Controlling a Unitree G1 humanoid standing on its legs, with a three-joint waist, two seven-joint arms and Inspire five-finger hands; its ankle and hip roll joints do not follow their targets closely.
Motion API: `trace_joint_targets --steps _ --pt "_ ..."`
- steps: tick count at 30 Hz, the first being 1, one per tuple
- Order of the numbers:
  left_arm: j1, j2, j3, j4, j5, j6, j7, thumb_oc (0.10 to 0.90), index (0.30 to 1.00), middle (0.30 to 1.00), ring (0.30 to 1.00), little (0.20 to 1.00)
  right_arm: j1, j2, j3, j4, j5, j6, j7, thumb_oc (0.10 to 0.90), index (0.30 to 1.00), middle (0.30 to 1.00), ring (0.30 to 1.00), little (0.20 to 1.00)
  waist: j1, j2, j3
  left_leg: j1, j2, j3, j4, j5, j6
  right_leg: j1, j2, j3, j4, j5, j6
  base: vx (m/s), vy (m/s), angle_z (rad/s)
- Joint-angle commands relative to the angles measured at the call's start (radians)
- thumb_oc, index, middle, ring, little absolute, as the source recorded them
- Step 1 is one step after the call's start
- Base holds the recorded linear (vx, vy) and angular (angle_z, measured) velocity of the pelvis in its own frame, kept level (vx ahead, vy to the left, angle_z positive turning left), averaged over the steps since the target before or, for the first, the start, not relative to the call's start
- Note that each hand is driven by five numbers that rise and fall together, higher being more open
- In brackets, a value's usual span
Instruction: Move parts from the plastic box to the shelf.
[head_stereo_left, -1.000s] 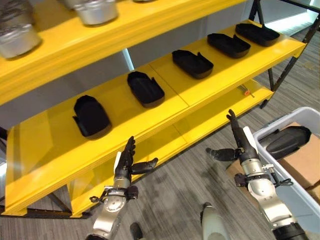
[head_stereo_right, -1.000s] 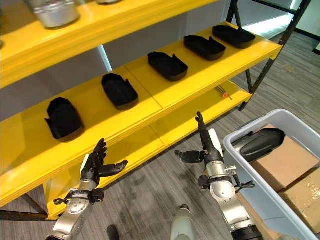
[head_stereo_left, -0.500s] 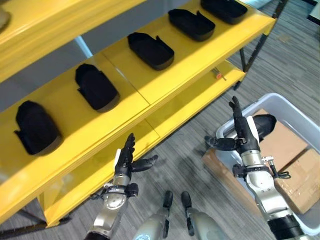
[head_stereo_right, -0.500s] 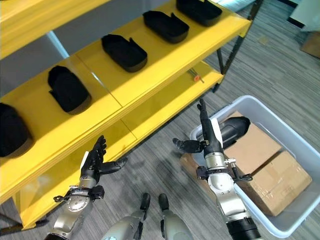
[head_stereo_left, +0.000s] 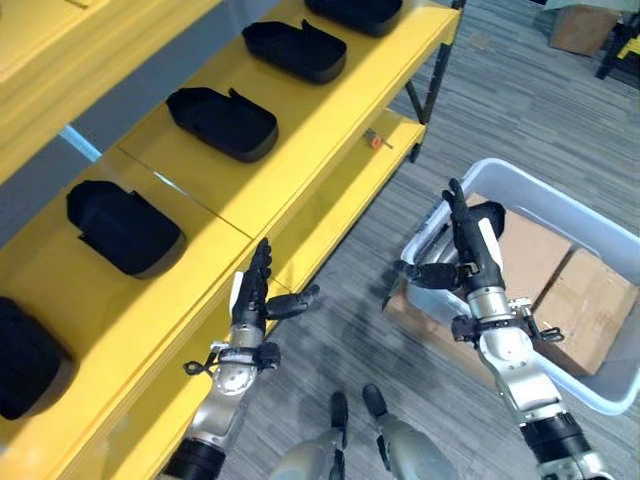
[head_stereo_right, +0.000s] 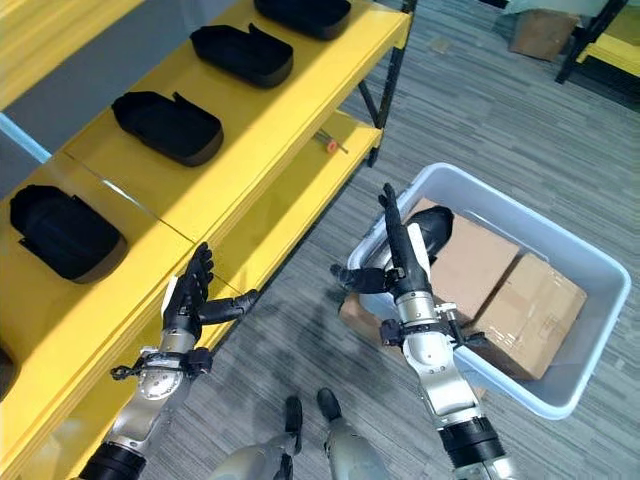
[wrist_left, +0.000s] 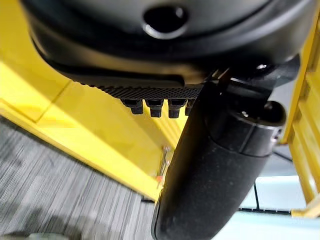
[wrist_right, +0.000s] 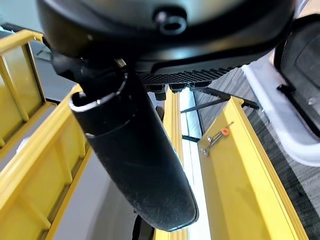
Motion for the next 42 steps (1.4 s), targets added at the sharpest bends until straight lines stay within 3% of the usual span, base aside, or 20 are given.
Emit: trace_joint_targets --steps 1,3,5,6,11,16,18,19,24,26,27,28,29,30,32,33,34,36,40,42 --pt "-0.021 0.022 0.045 -0.073 0.029 -0.101 0.021 0.900 1.000 1.000 1.000 1.000 -0.068 -0.001 0.003 -0.090 -0.041 -0.102 -0.012 0.900 1.000 1.000 1.000 1.000 0.016 -0.018 -0.070 -0.060 -0.018 -0.033 0.075 -0.050 0.014 0.022 -0.125 -0.242 0.002 0.033 0.010 0.04 -0.033 -1.36" --pt "-0.015 0.020 0.049 -0.066 0.006 -0.100 0.017 0.900 1.000 1.000 1.000 1.000 -0.119 0.018 0.040 -0.060 -0.037 -0.088 -0.004 0.900 1.000 1.000 1.000 1.000 0.013 -0.016 -0.063 -0.026 0.051 0.063 0.068 -0.071 -0.017 -0.035 -0.261 -0.420 -0.070 0.106 0.009 0.14 -0.127 -1.38" --pt "-0.020 0.018 0.052 -0.056 0.002 -0.102 0.020 0.900 1.000 1.000 1.000 1.000 -0.139 0.020 0.048 -0.053 -0.041 -0.085 -0.003 0.900 1.000 1.000 1.000 1.000 0.011 -0.017 -0.054 -0.017 0.066 0.076 0.076 -0.083 -0.024 -0.060 -0.289 -0.441 -0.089 0.138 0.022 0.17 -0.104 -1.45" --pt "-0.021 0.018 0.059 -0.051 0.005 -0.101 0.021 0.900 1.000 1.000 1.000 1.000 -0.155 0.019 0.045 -0.048 -0.053 -0.076 -0.007 0.900 1.000 1.000 1.000 1.000 0.001 -0.029 -0.045 0.015 0.074 0.091 0.076 -0.105 -0.037 -0.080 -0.331 -0.472 -0.159 0.194 0.047 0.15 -0.078 -1.08" --pt "-0.044 0.017 0.048 -0.023 0.045 -0.091 0.034 0.900 1.000 1.000 1.000 1.000 -0.144 0.019 0.022 -0.051 -0.040 -0.074 -0.013 0.900 1.000 1.000 1.000 1.000 -0.019 -0.063 -0.053 0.065 0.074 0.080 0.067 -0.128 -0.061 -0.022 -0.344 -0.506 -0.208 0.219 0.059 0.21 -0.133 -0.16" --pt "-0.088 0.002 0.028 -0.022 0.026 -0.090 0.034 0.900 1.000 1.000 1.000 1.000 -0.107 -0.010 -0.004 -0.048 -0.023 -0.079 -0.032 0.900 1.000 1.000 1.000 1.000 -0.055 -0.062 -0.078 0.093 0.147 0.038 0.138 -0.145 -0.103 0.020 -0.321 -0.588 -0.138 0.134 0.023 0.29 -0.249 0.24" --pt "-0.092 -0.009 0.021 -0.020 0.011 -0.089 0.034 0.900 1.000 1.000 1.000 1.000 -0.101 -0.015 -0.002 -0.046 -0.019 -0.080 -0.037 0.900 1.000 1.000 1.000 1.000 -0.061 -0.060 -0.078 0.088 0.168 0.032 0.198 -0.116 -0.116 0.036 -0.304 -0.600 -0.133 0.113 0.007 0.20 -0.177 0.07" --pt "-0.089 -0.016 0.020 -0.023 -0.003 -0.089 0.030 0.900 1.000 1.000 1.000 1.000 -0.095 -0.020 -0.006 -0.052 -0.019 -0.080 -0.041 0.900 1.000 1.000 1.000 1.000 -0.060 -0.060 -0.073 0.057 0.176 0.024 0.298 -0.076 -0.122 0.060 -0.286 -0.604 -0.138 0.094 -0.014 0.18 -0.170 0.09" --pt "-0.083 -0.021 0.015 -0.029 -0.004 -0.082 0.032 0.900 1.000 1.000 1.000 1.000 -0.079 -0.037 -0.018 -0.063 -0.027 -0.080 -0.048 0.900 1.000 1.000 1.000 1.000 -0.039 -0.089 -0.048 -0.099 0.148 -0.007 0.565 -0.023 -0.135 0.100 -0.273 -0.598 -0.159 0.071 -0.044 0.12 -0.118 0.01" --pt "-0.081 -0.018 0.016 -0.030 -0.008 -0.080 0.036 0.900 1.000 1.000 1.000 1.000 -0.080 -0.039 -0.024 -0.051 -0.036 -0.074 -0.060 0.900 1.000 1.000 1.000 1.000 -0.027 -0.107 -0.042 -0.155 0.160 -0.026 0.493 -0.048 -0.119 0.107 -0.285 -0.577 -0.173 0.076 -0.028 0.15 0.081 -0.16" --pt "-0.073 -0.015 0.029 -0.036 -0.007 -0.081 0.047 0.900 1.000 1.000 1.000 1.000 -0.082 -0.042 -0.038 -0.039 -0.037 -0.075 -0.079 0.900 1.000 1.000 1.000 1.000 -0.015 -0.118 -0.041 -0.154 0.239 -0.049 0.335 -0.052 -0.128 0.123 -0.298 -0.543 -0.193 0.082 0.001 0.16 0.145 -0.14" --pt "-0.073 -0.015 0.029 -0.036 -0.006 -0.081 0.047 0.900 1.000 1.000 1.000 1.000 -0.083 -0.042 -0.038 -0.038 -0.037 -0.076 -0.079 0.900 1.000 1.000 1.000 1.000 -0.014 -0.121 -0.041 -0.149 0.236 -0.046 0.323 -0.043 -0.128 0.122 -0.301 -0.541 -0.194 0.084 0.000 0.21 0.357 -0.02" --pt "-0.072 -0.010 0.043 -0.031 -0.001 -0.085 0.064 0.900 1.000 1.000 1.000 1.000 -0.084 -0.039 -0.046 -0.021 -0.034 -0.077 -0.104 0.900 1.000 1.000 1.000 1.000 0.009 -0.119 -0.038 -0.189 0.314 -0.106 0.162 0.068 -0.165 0.130 -0.321 -0.503 -0.207 0.087 0.025 0.09 0.217 -0.12" --pt "-0.073 -0.011 0.042 -0.031 -0.001 -0.085 0.065 0.900 1.000 1.000 1.000 1.000 -0.085 -0.039 -0.046 -0.020 -0.034 -0.078 -0.106 0.900 1.000 1.000 1.000 1.000 0.009 -0.116 -0.041 -0.178 0.320 -0.105 0.135 0.084 -0.171 0.128 -0.315 -0.505 -0.207 0.087 0.023 0.15 0.317 -0.19" --pt "-0.075 -0.017 0.052 -0.013 -0.009 -0.088 0.076 0.900 1.000 1.000 1.000 1.000 -0.076 -0.041 -0.062 -0.015 -0.034 -0.076 -0.120 0.900 1.000 1.000 1.000 1.000 0.023 -0.087 -0.051 -0.160 0.351 -0.143 0.023 0.145 -0.225 0.157 -0.338 -0.468 -0.242 0.094 0.048 0.17 0.354 -0.49" --pt "-0.076 -0.017 0.051 -0.012 -0.009 -0.089 0.076 0.900 1.000 1.000 1.000 1.000 -0.075 -0.042 -0.062 -0.016 -0.034 -0.076 -0.120 0.900 1.000 1.000 1.000 1.000 0.026 -0.087 -0.049 -0.155 0.352 -0.140 0.022 0.145 -0.226 0.159 -0.337 -0.466 -0.244 0.095 0.048 0.22 0.540 -0.89" --pt "-0.079 -0.019 0.055 -0.004 -0.011 -0.091 0.070 0.900 1.000 1.000 1.000 1.000 -0.067 -0.039 -0.071 -0.014 -0.045 -0.071 -0.111 0.900 1.000 1.000 1.000 1.000 0.021 -0.064 -0.067 -0.120 0.342 -0.082 0.034 0.100 -0.232 0.180 -0.364 -0.453 -0.255 0.108 0.067 0.11 0.277 -0.81" --pt "-0.084 -0.015 0.049 -0.004 -0.006 -0.093 0.068 0.900 1.000 1.000 1.000 1.000 -0.067 -0.036 -0.071 -0.016 -0.050 -0.066 -0.111 0.900 1.000 1.000 1.000 1.000 0.029 -0.067 -0.067 -0.110 0.325 -0.063 0.060 0.079 -0.226 0.188 -0.383 -0.450 -0.256 0.118 0.074 0.16 0.391 -0.82" --pt "-0.104 0.035 0.055 -0.009 0.009 -0.096 0.072 0.900 1.000 1.000 1.000 1.000 -0.068 -0.002 -0.050 -0.024 -0.039 -0.054 -0.083 0.900 1.000 1.000 1.000 1.000 0.029 -0.102 -0.060 -0.088 0.244 0.013 0.139 -0.026 -0.158 0.180 -0.476 -0.410 -0.222 0.184 0.117 0.10 0.326 -0.32" --pt "-0.111 0.042 0.058 -0.009 0.006 -0.098 0.073 0.900 1.000 1.000 1.000 1.000 -0.070 0.003 -0.042 -0.025 -0.039 -0.052 -0.075 0.900 1.000 1.000 1.000 1.000 0.030 -0.113 -0.059 -0.089 0.229 0.023 0.155 -0.042 -0.149 0.172 -0.488 -0.404 -0.220 0.198 0.123 0.03 0.192 -0.34"
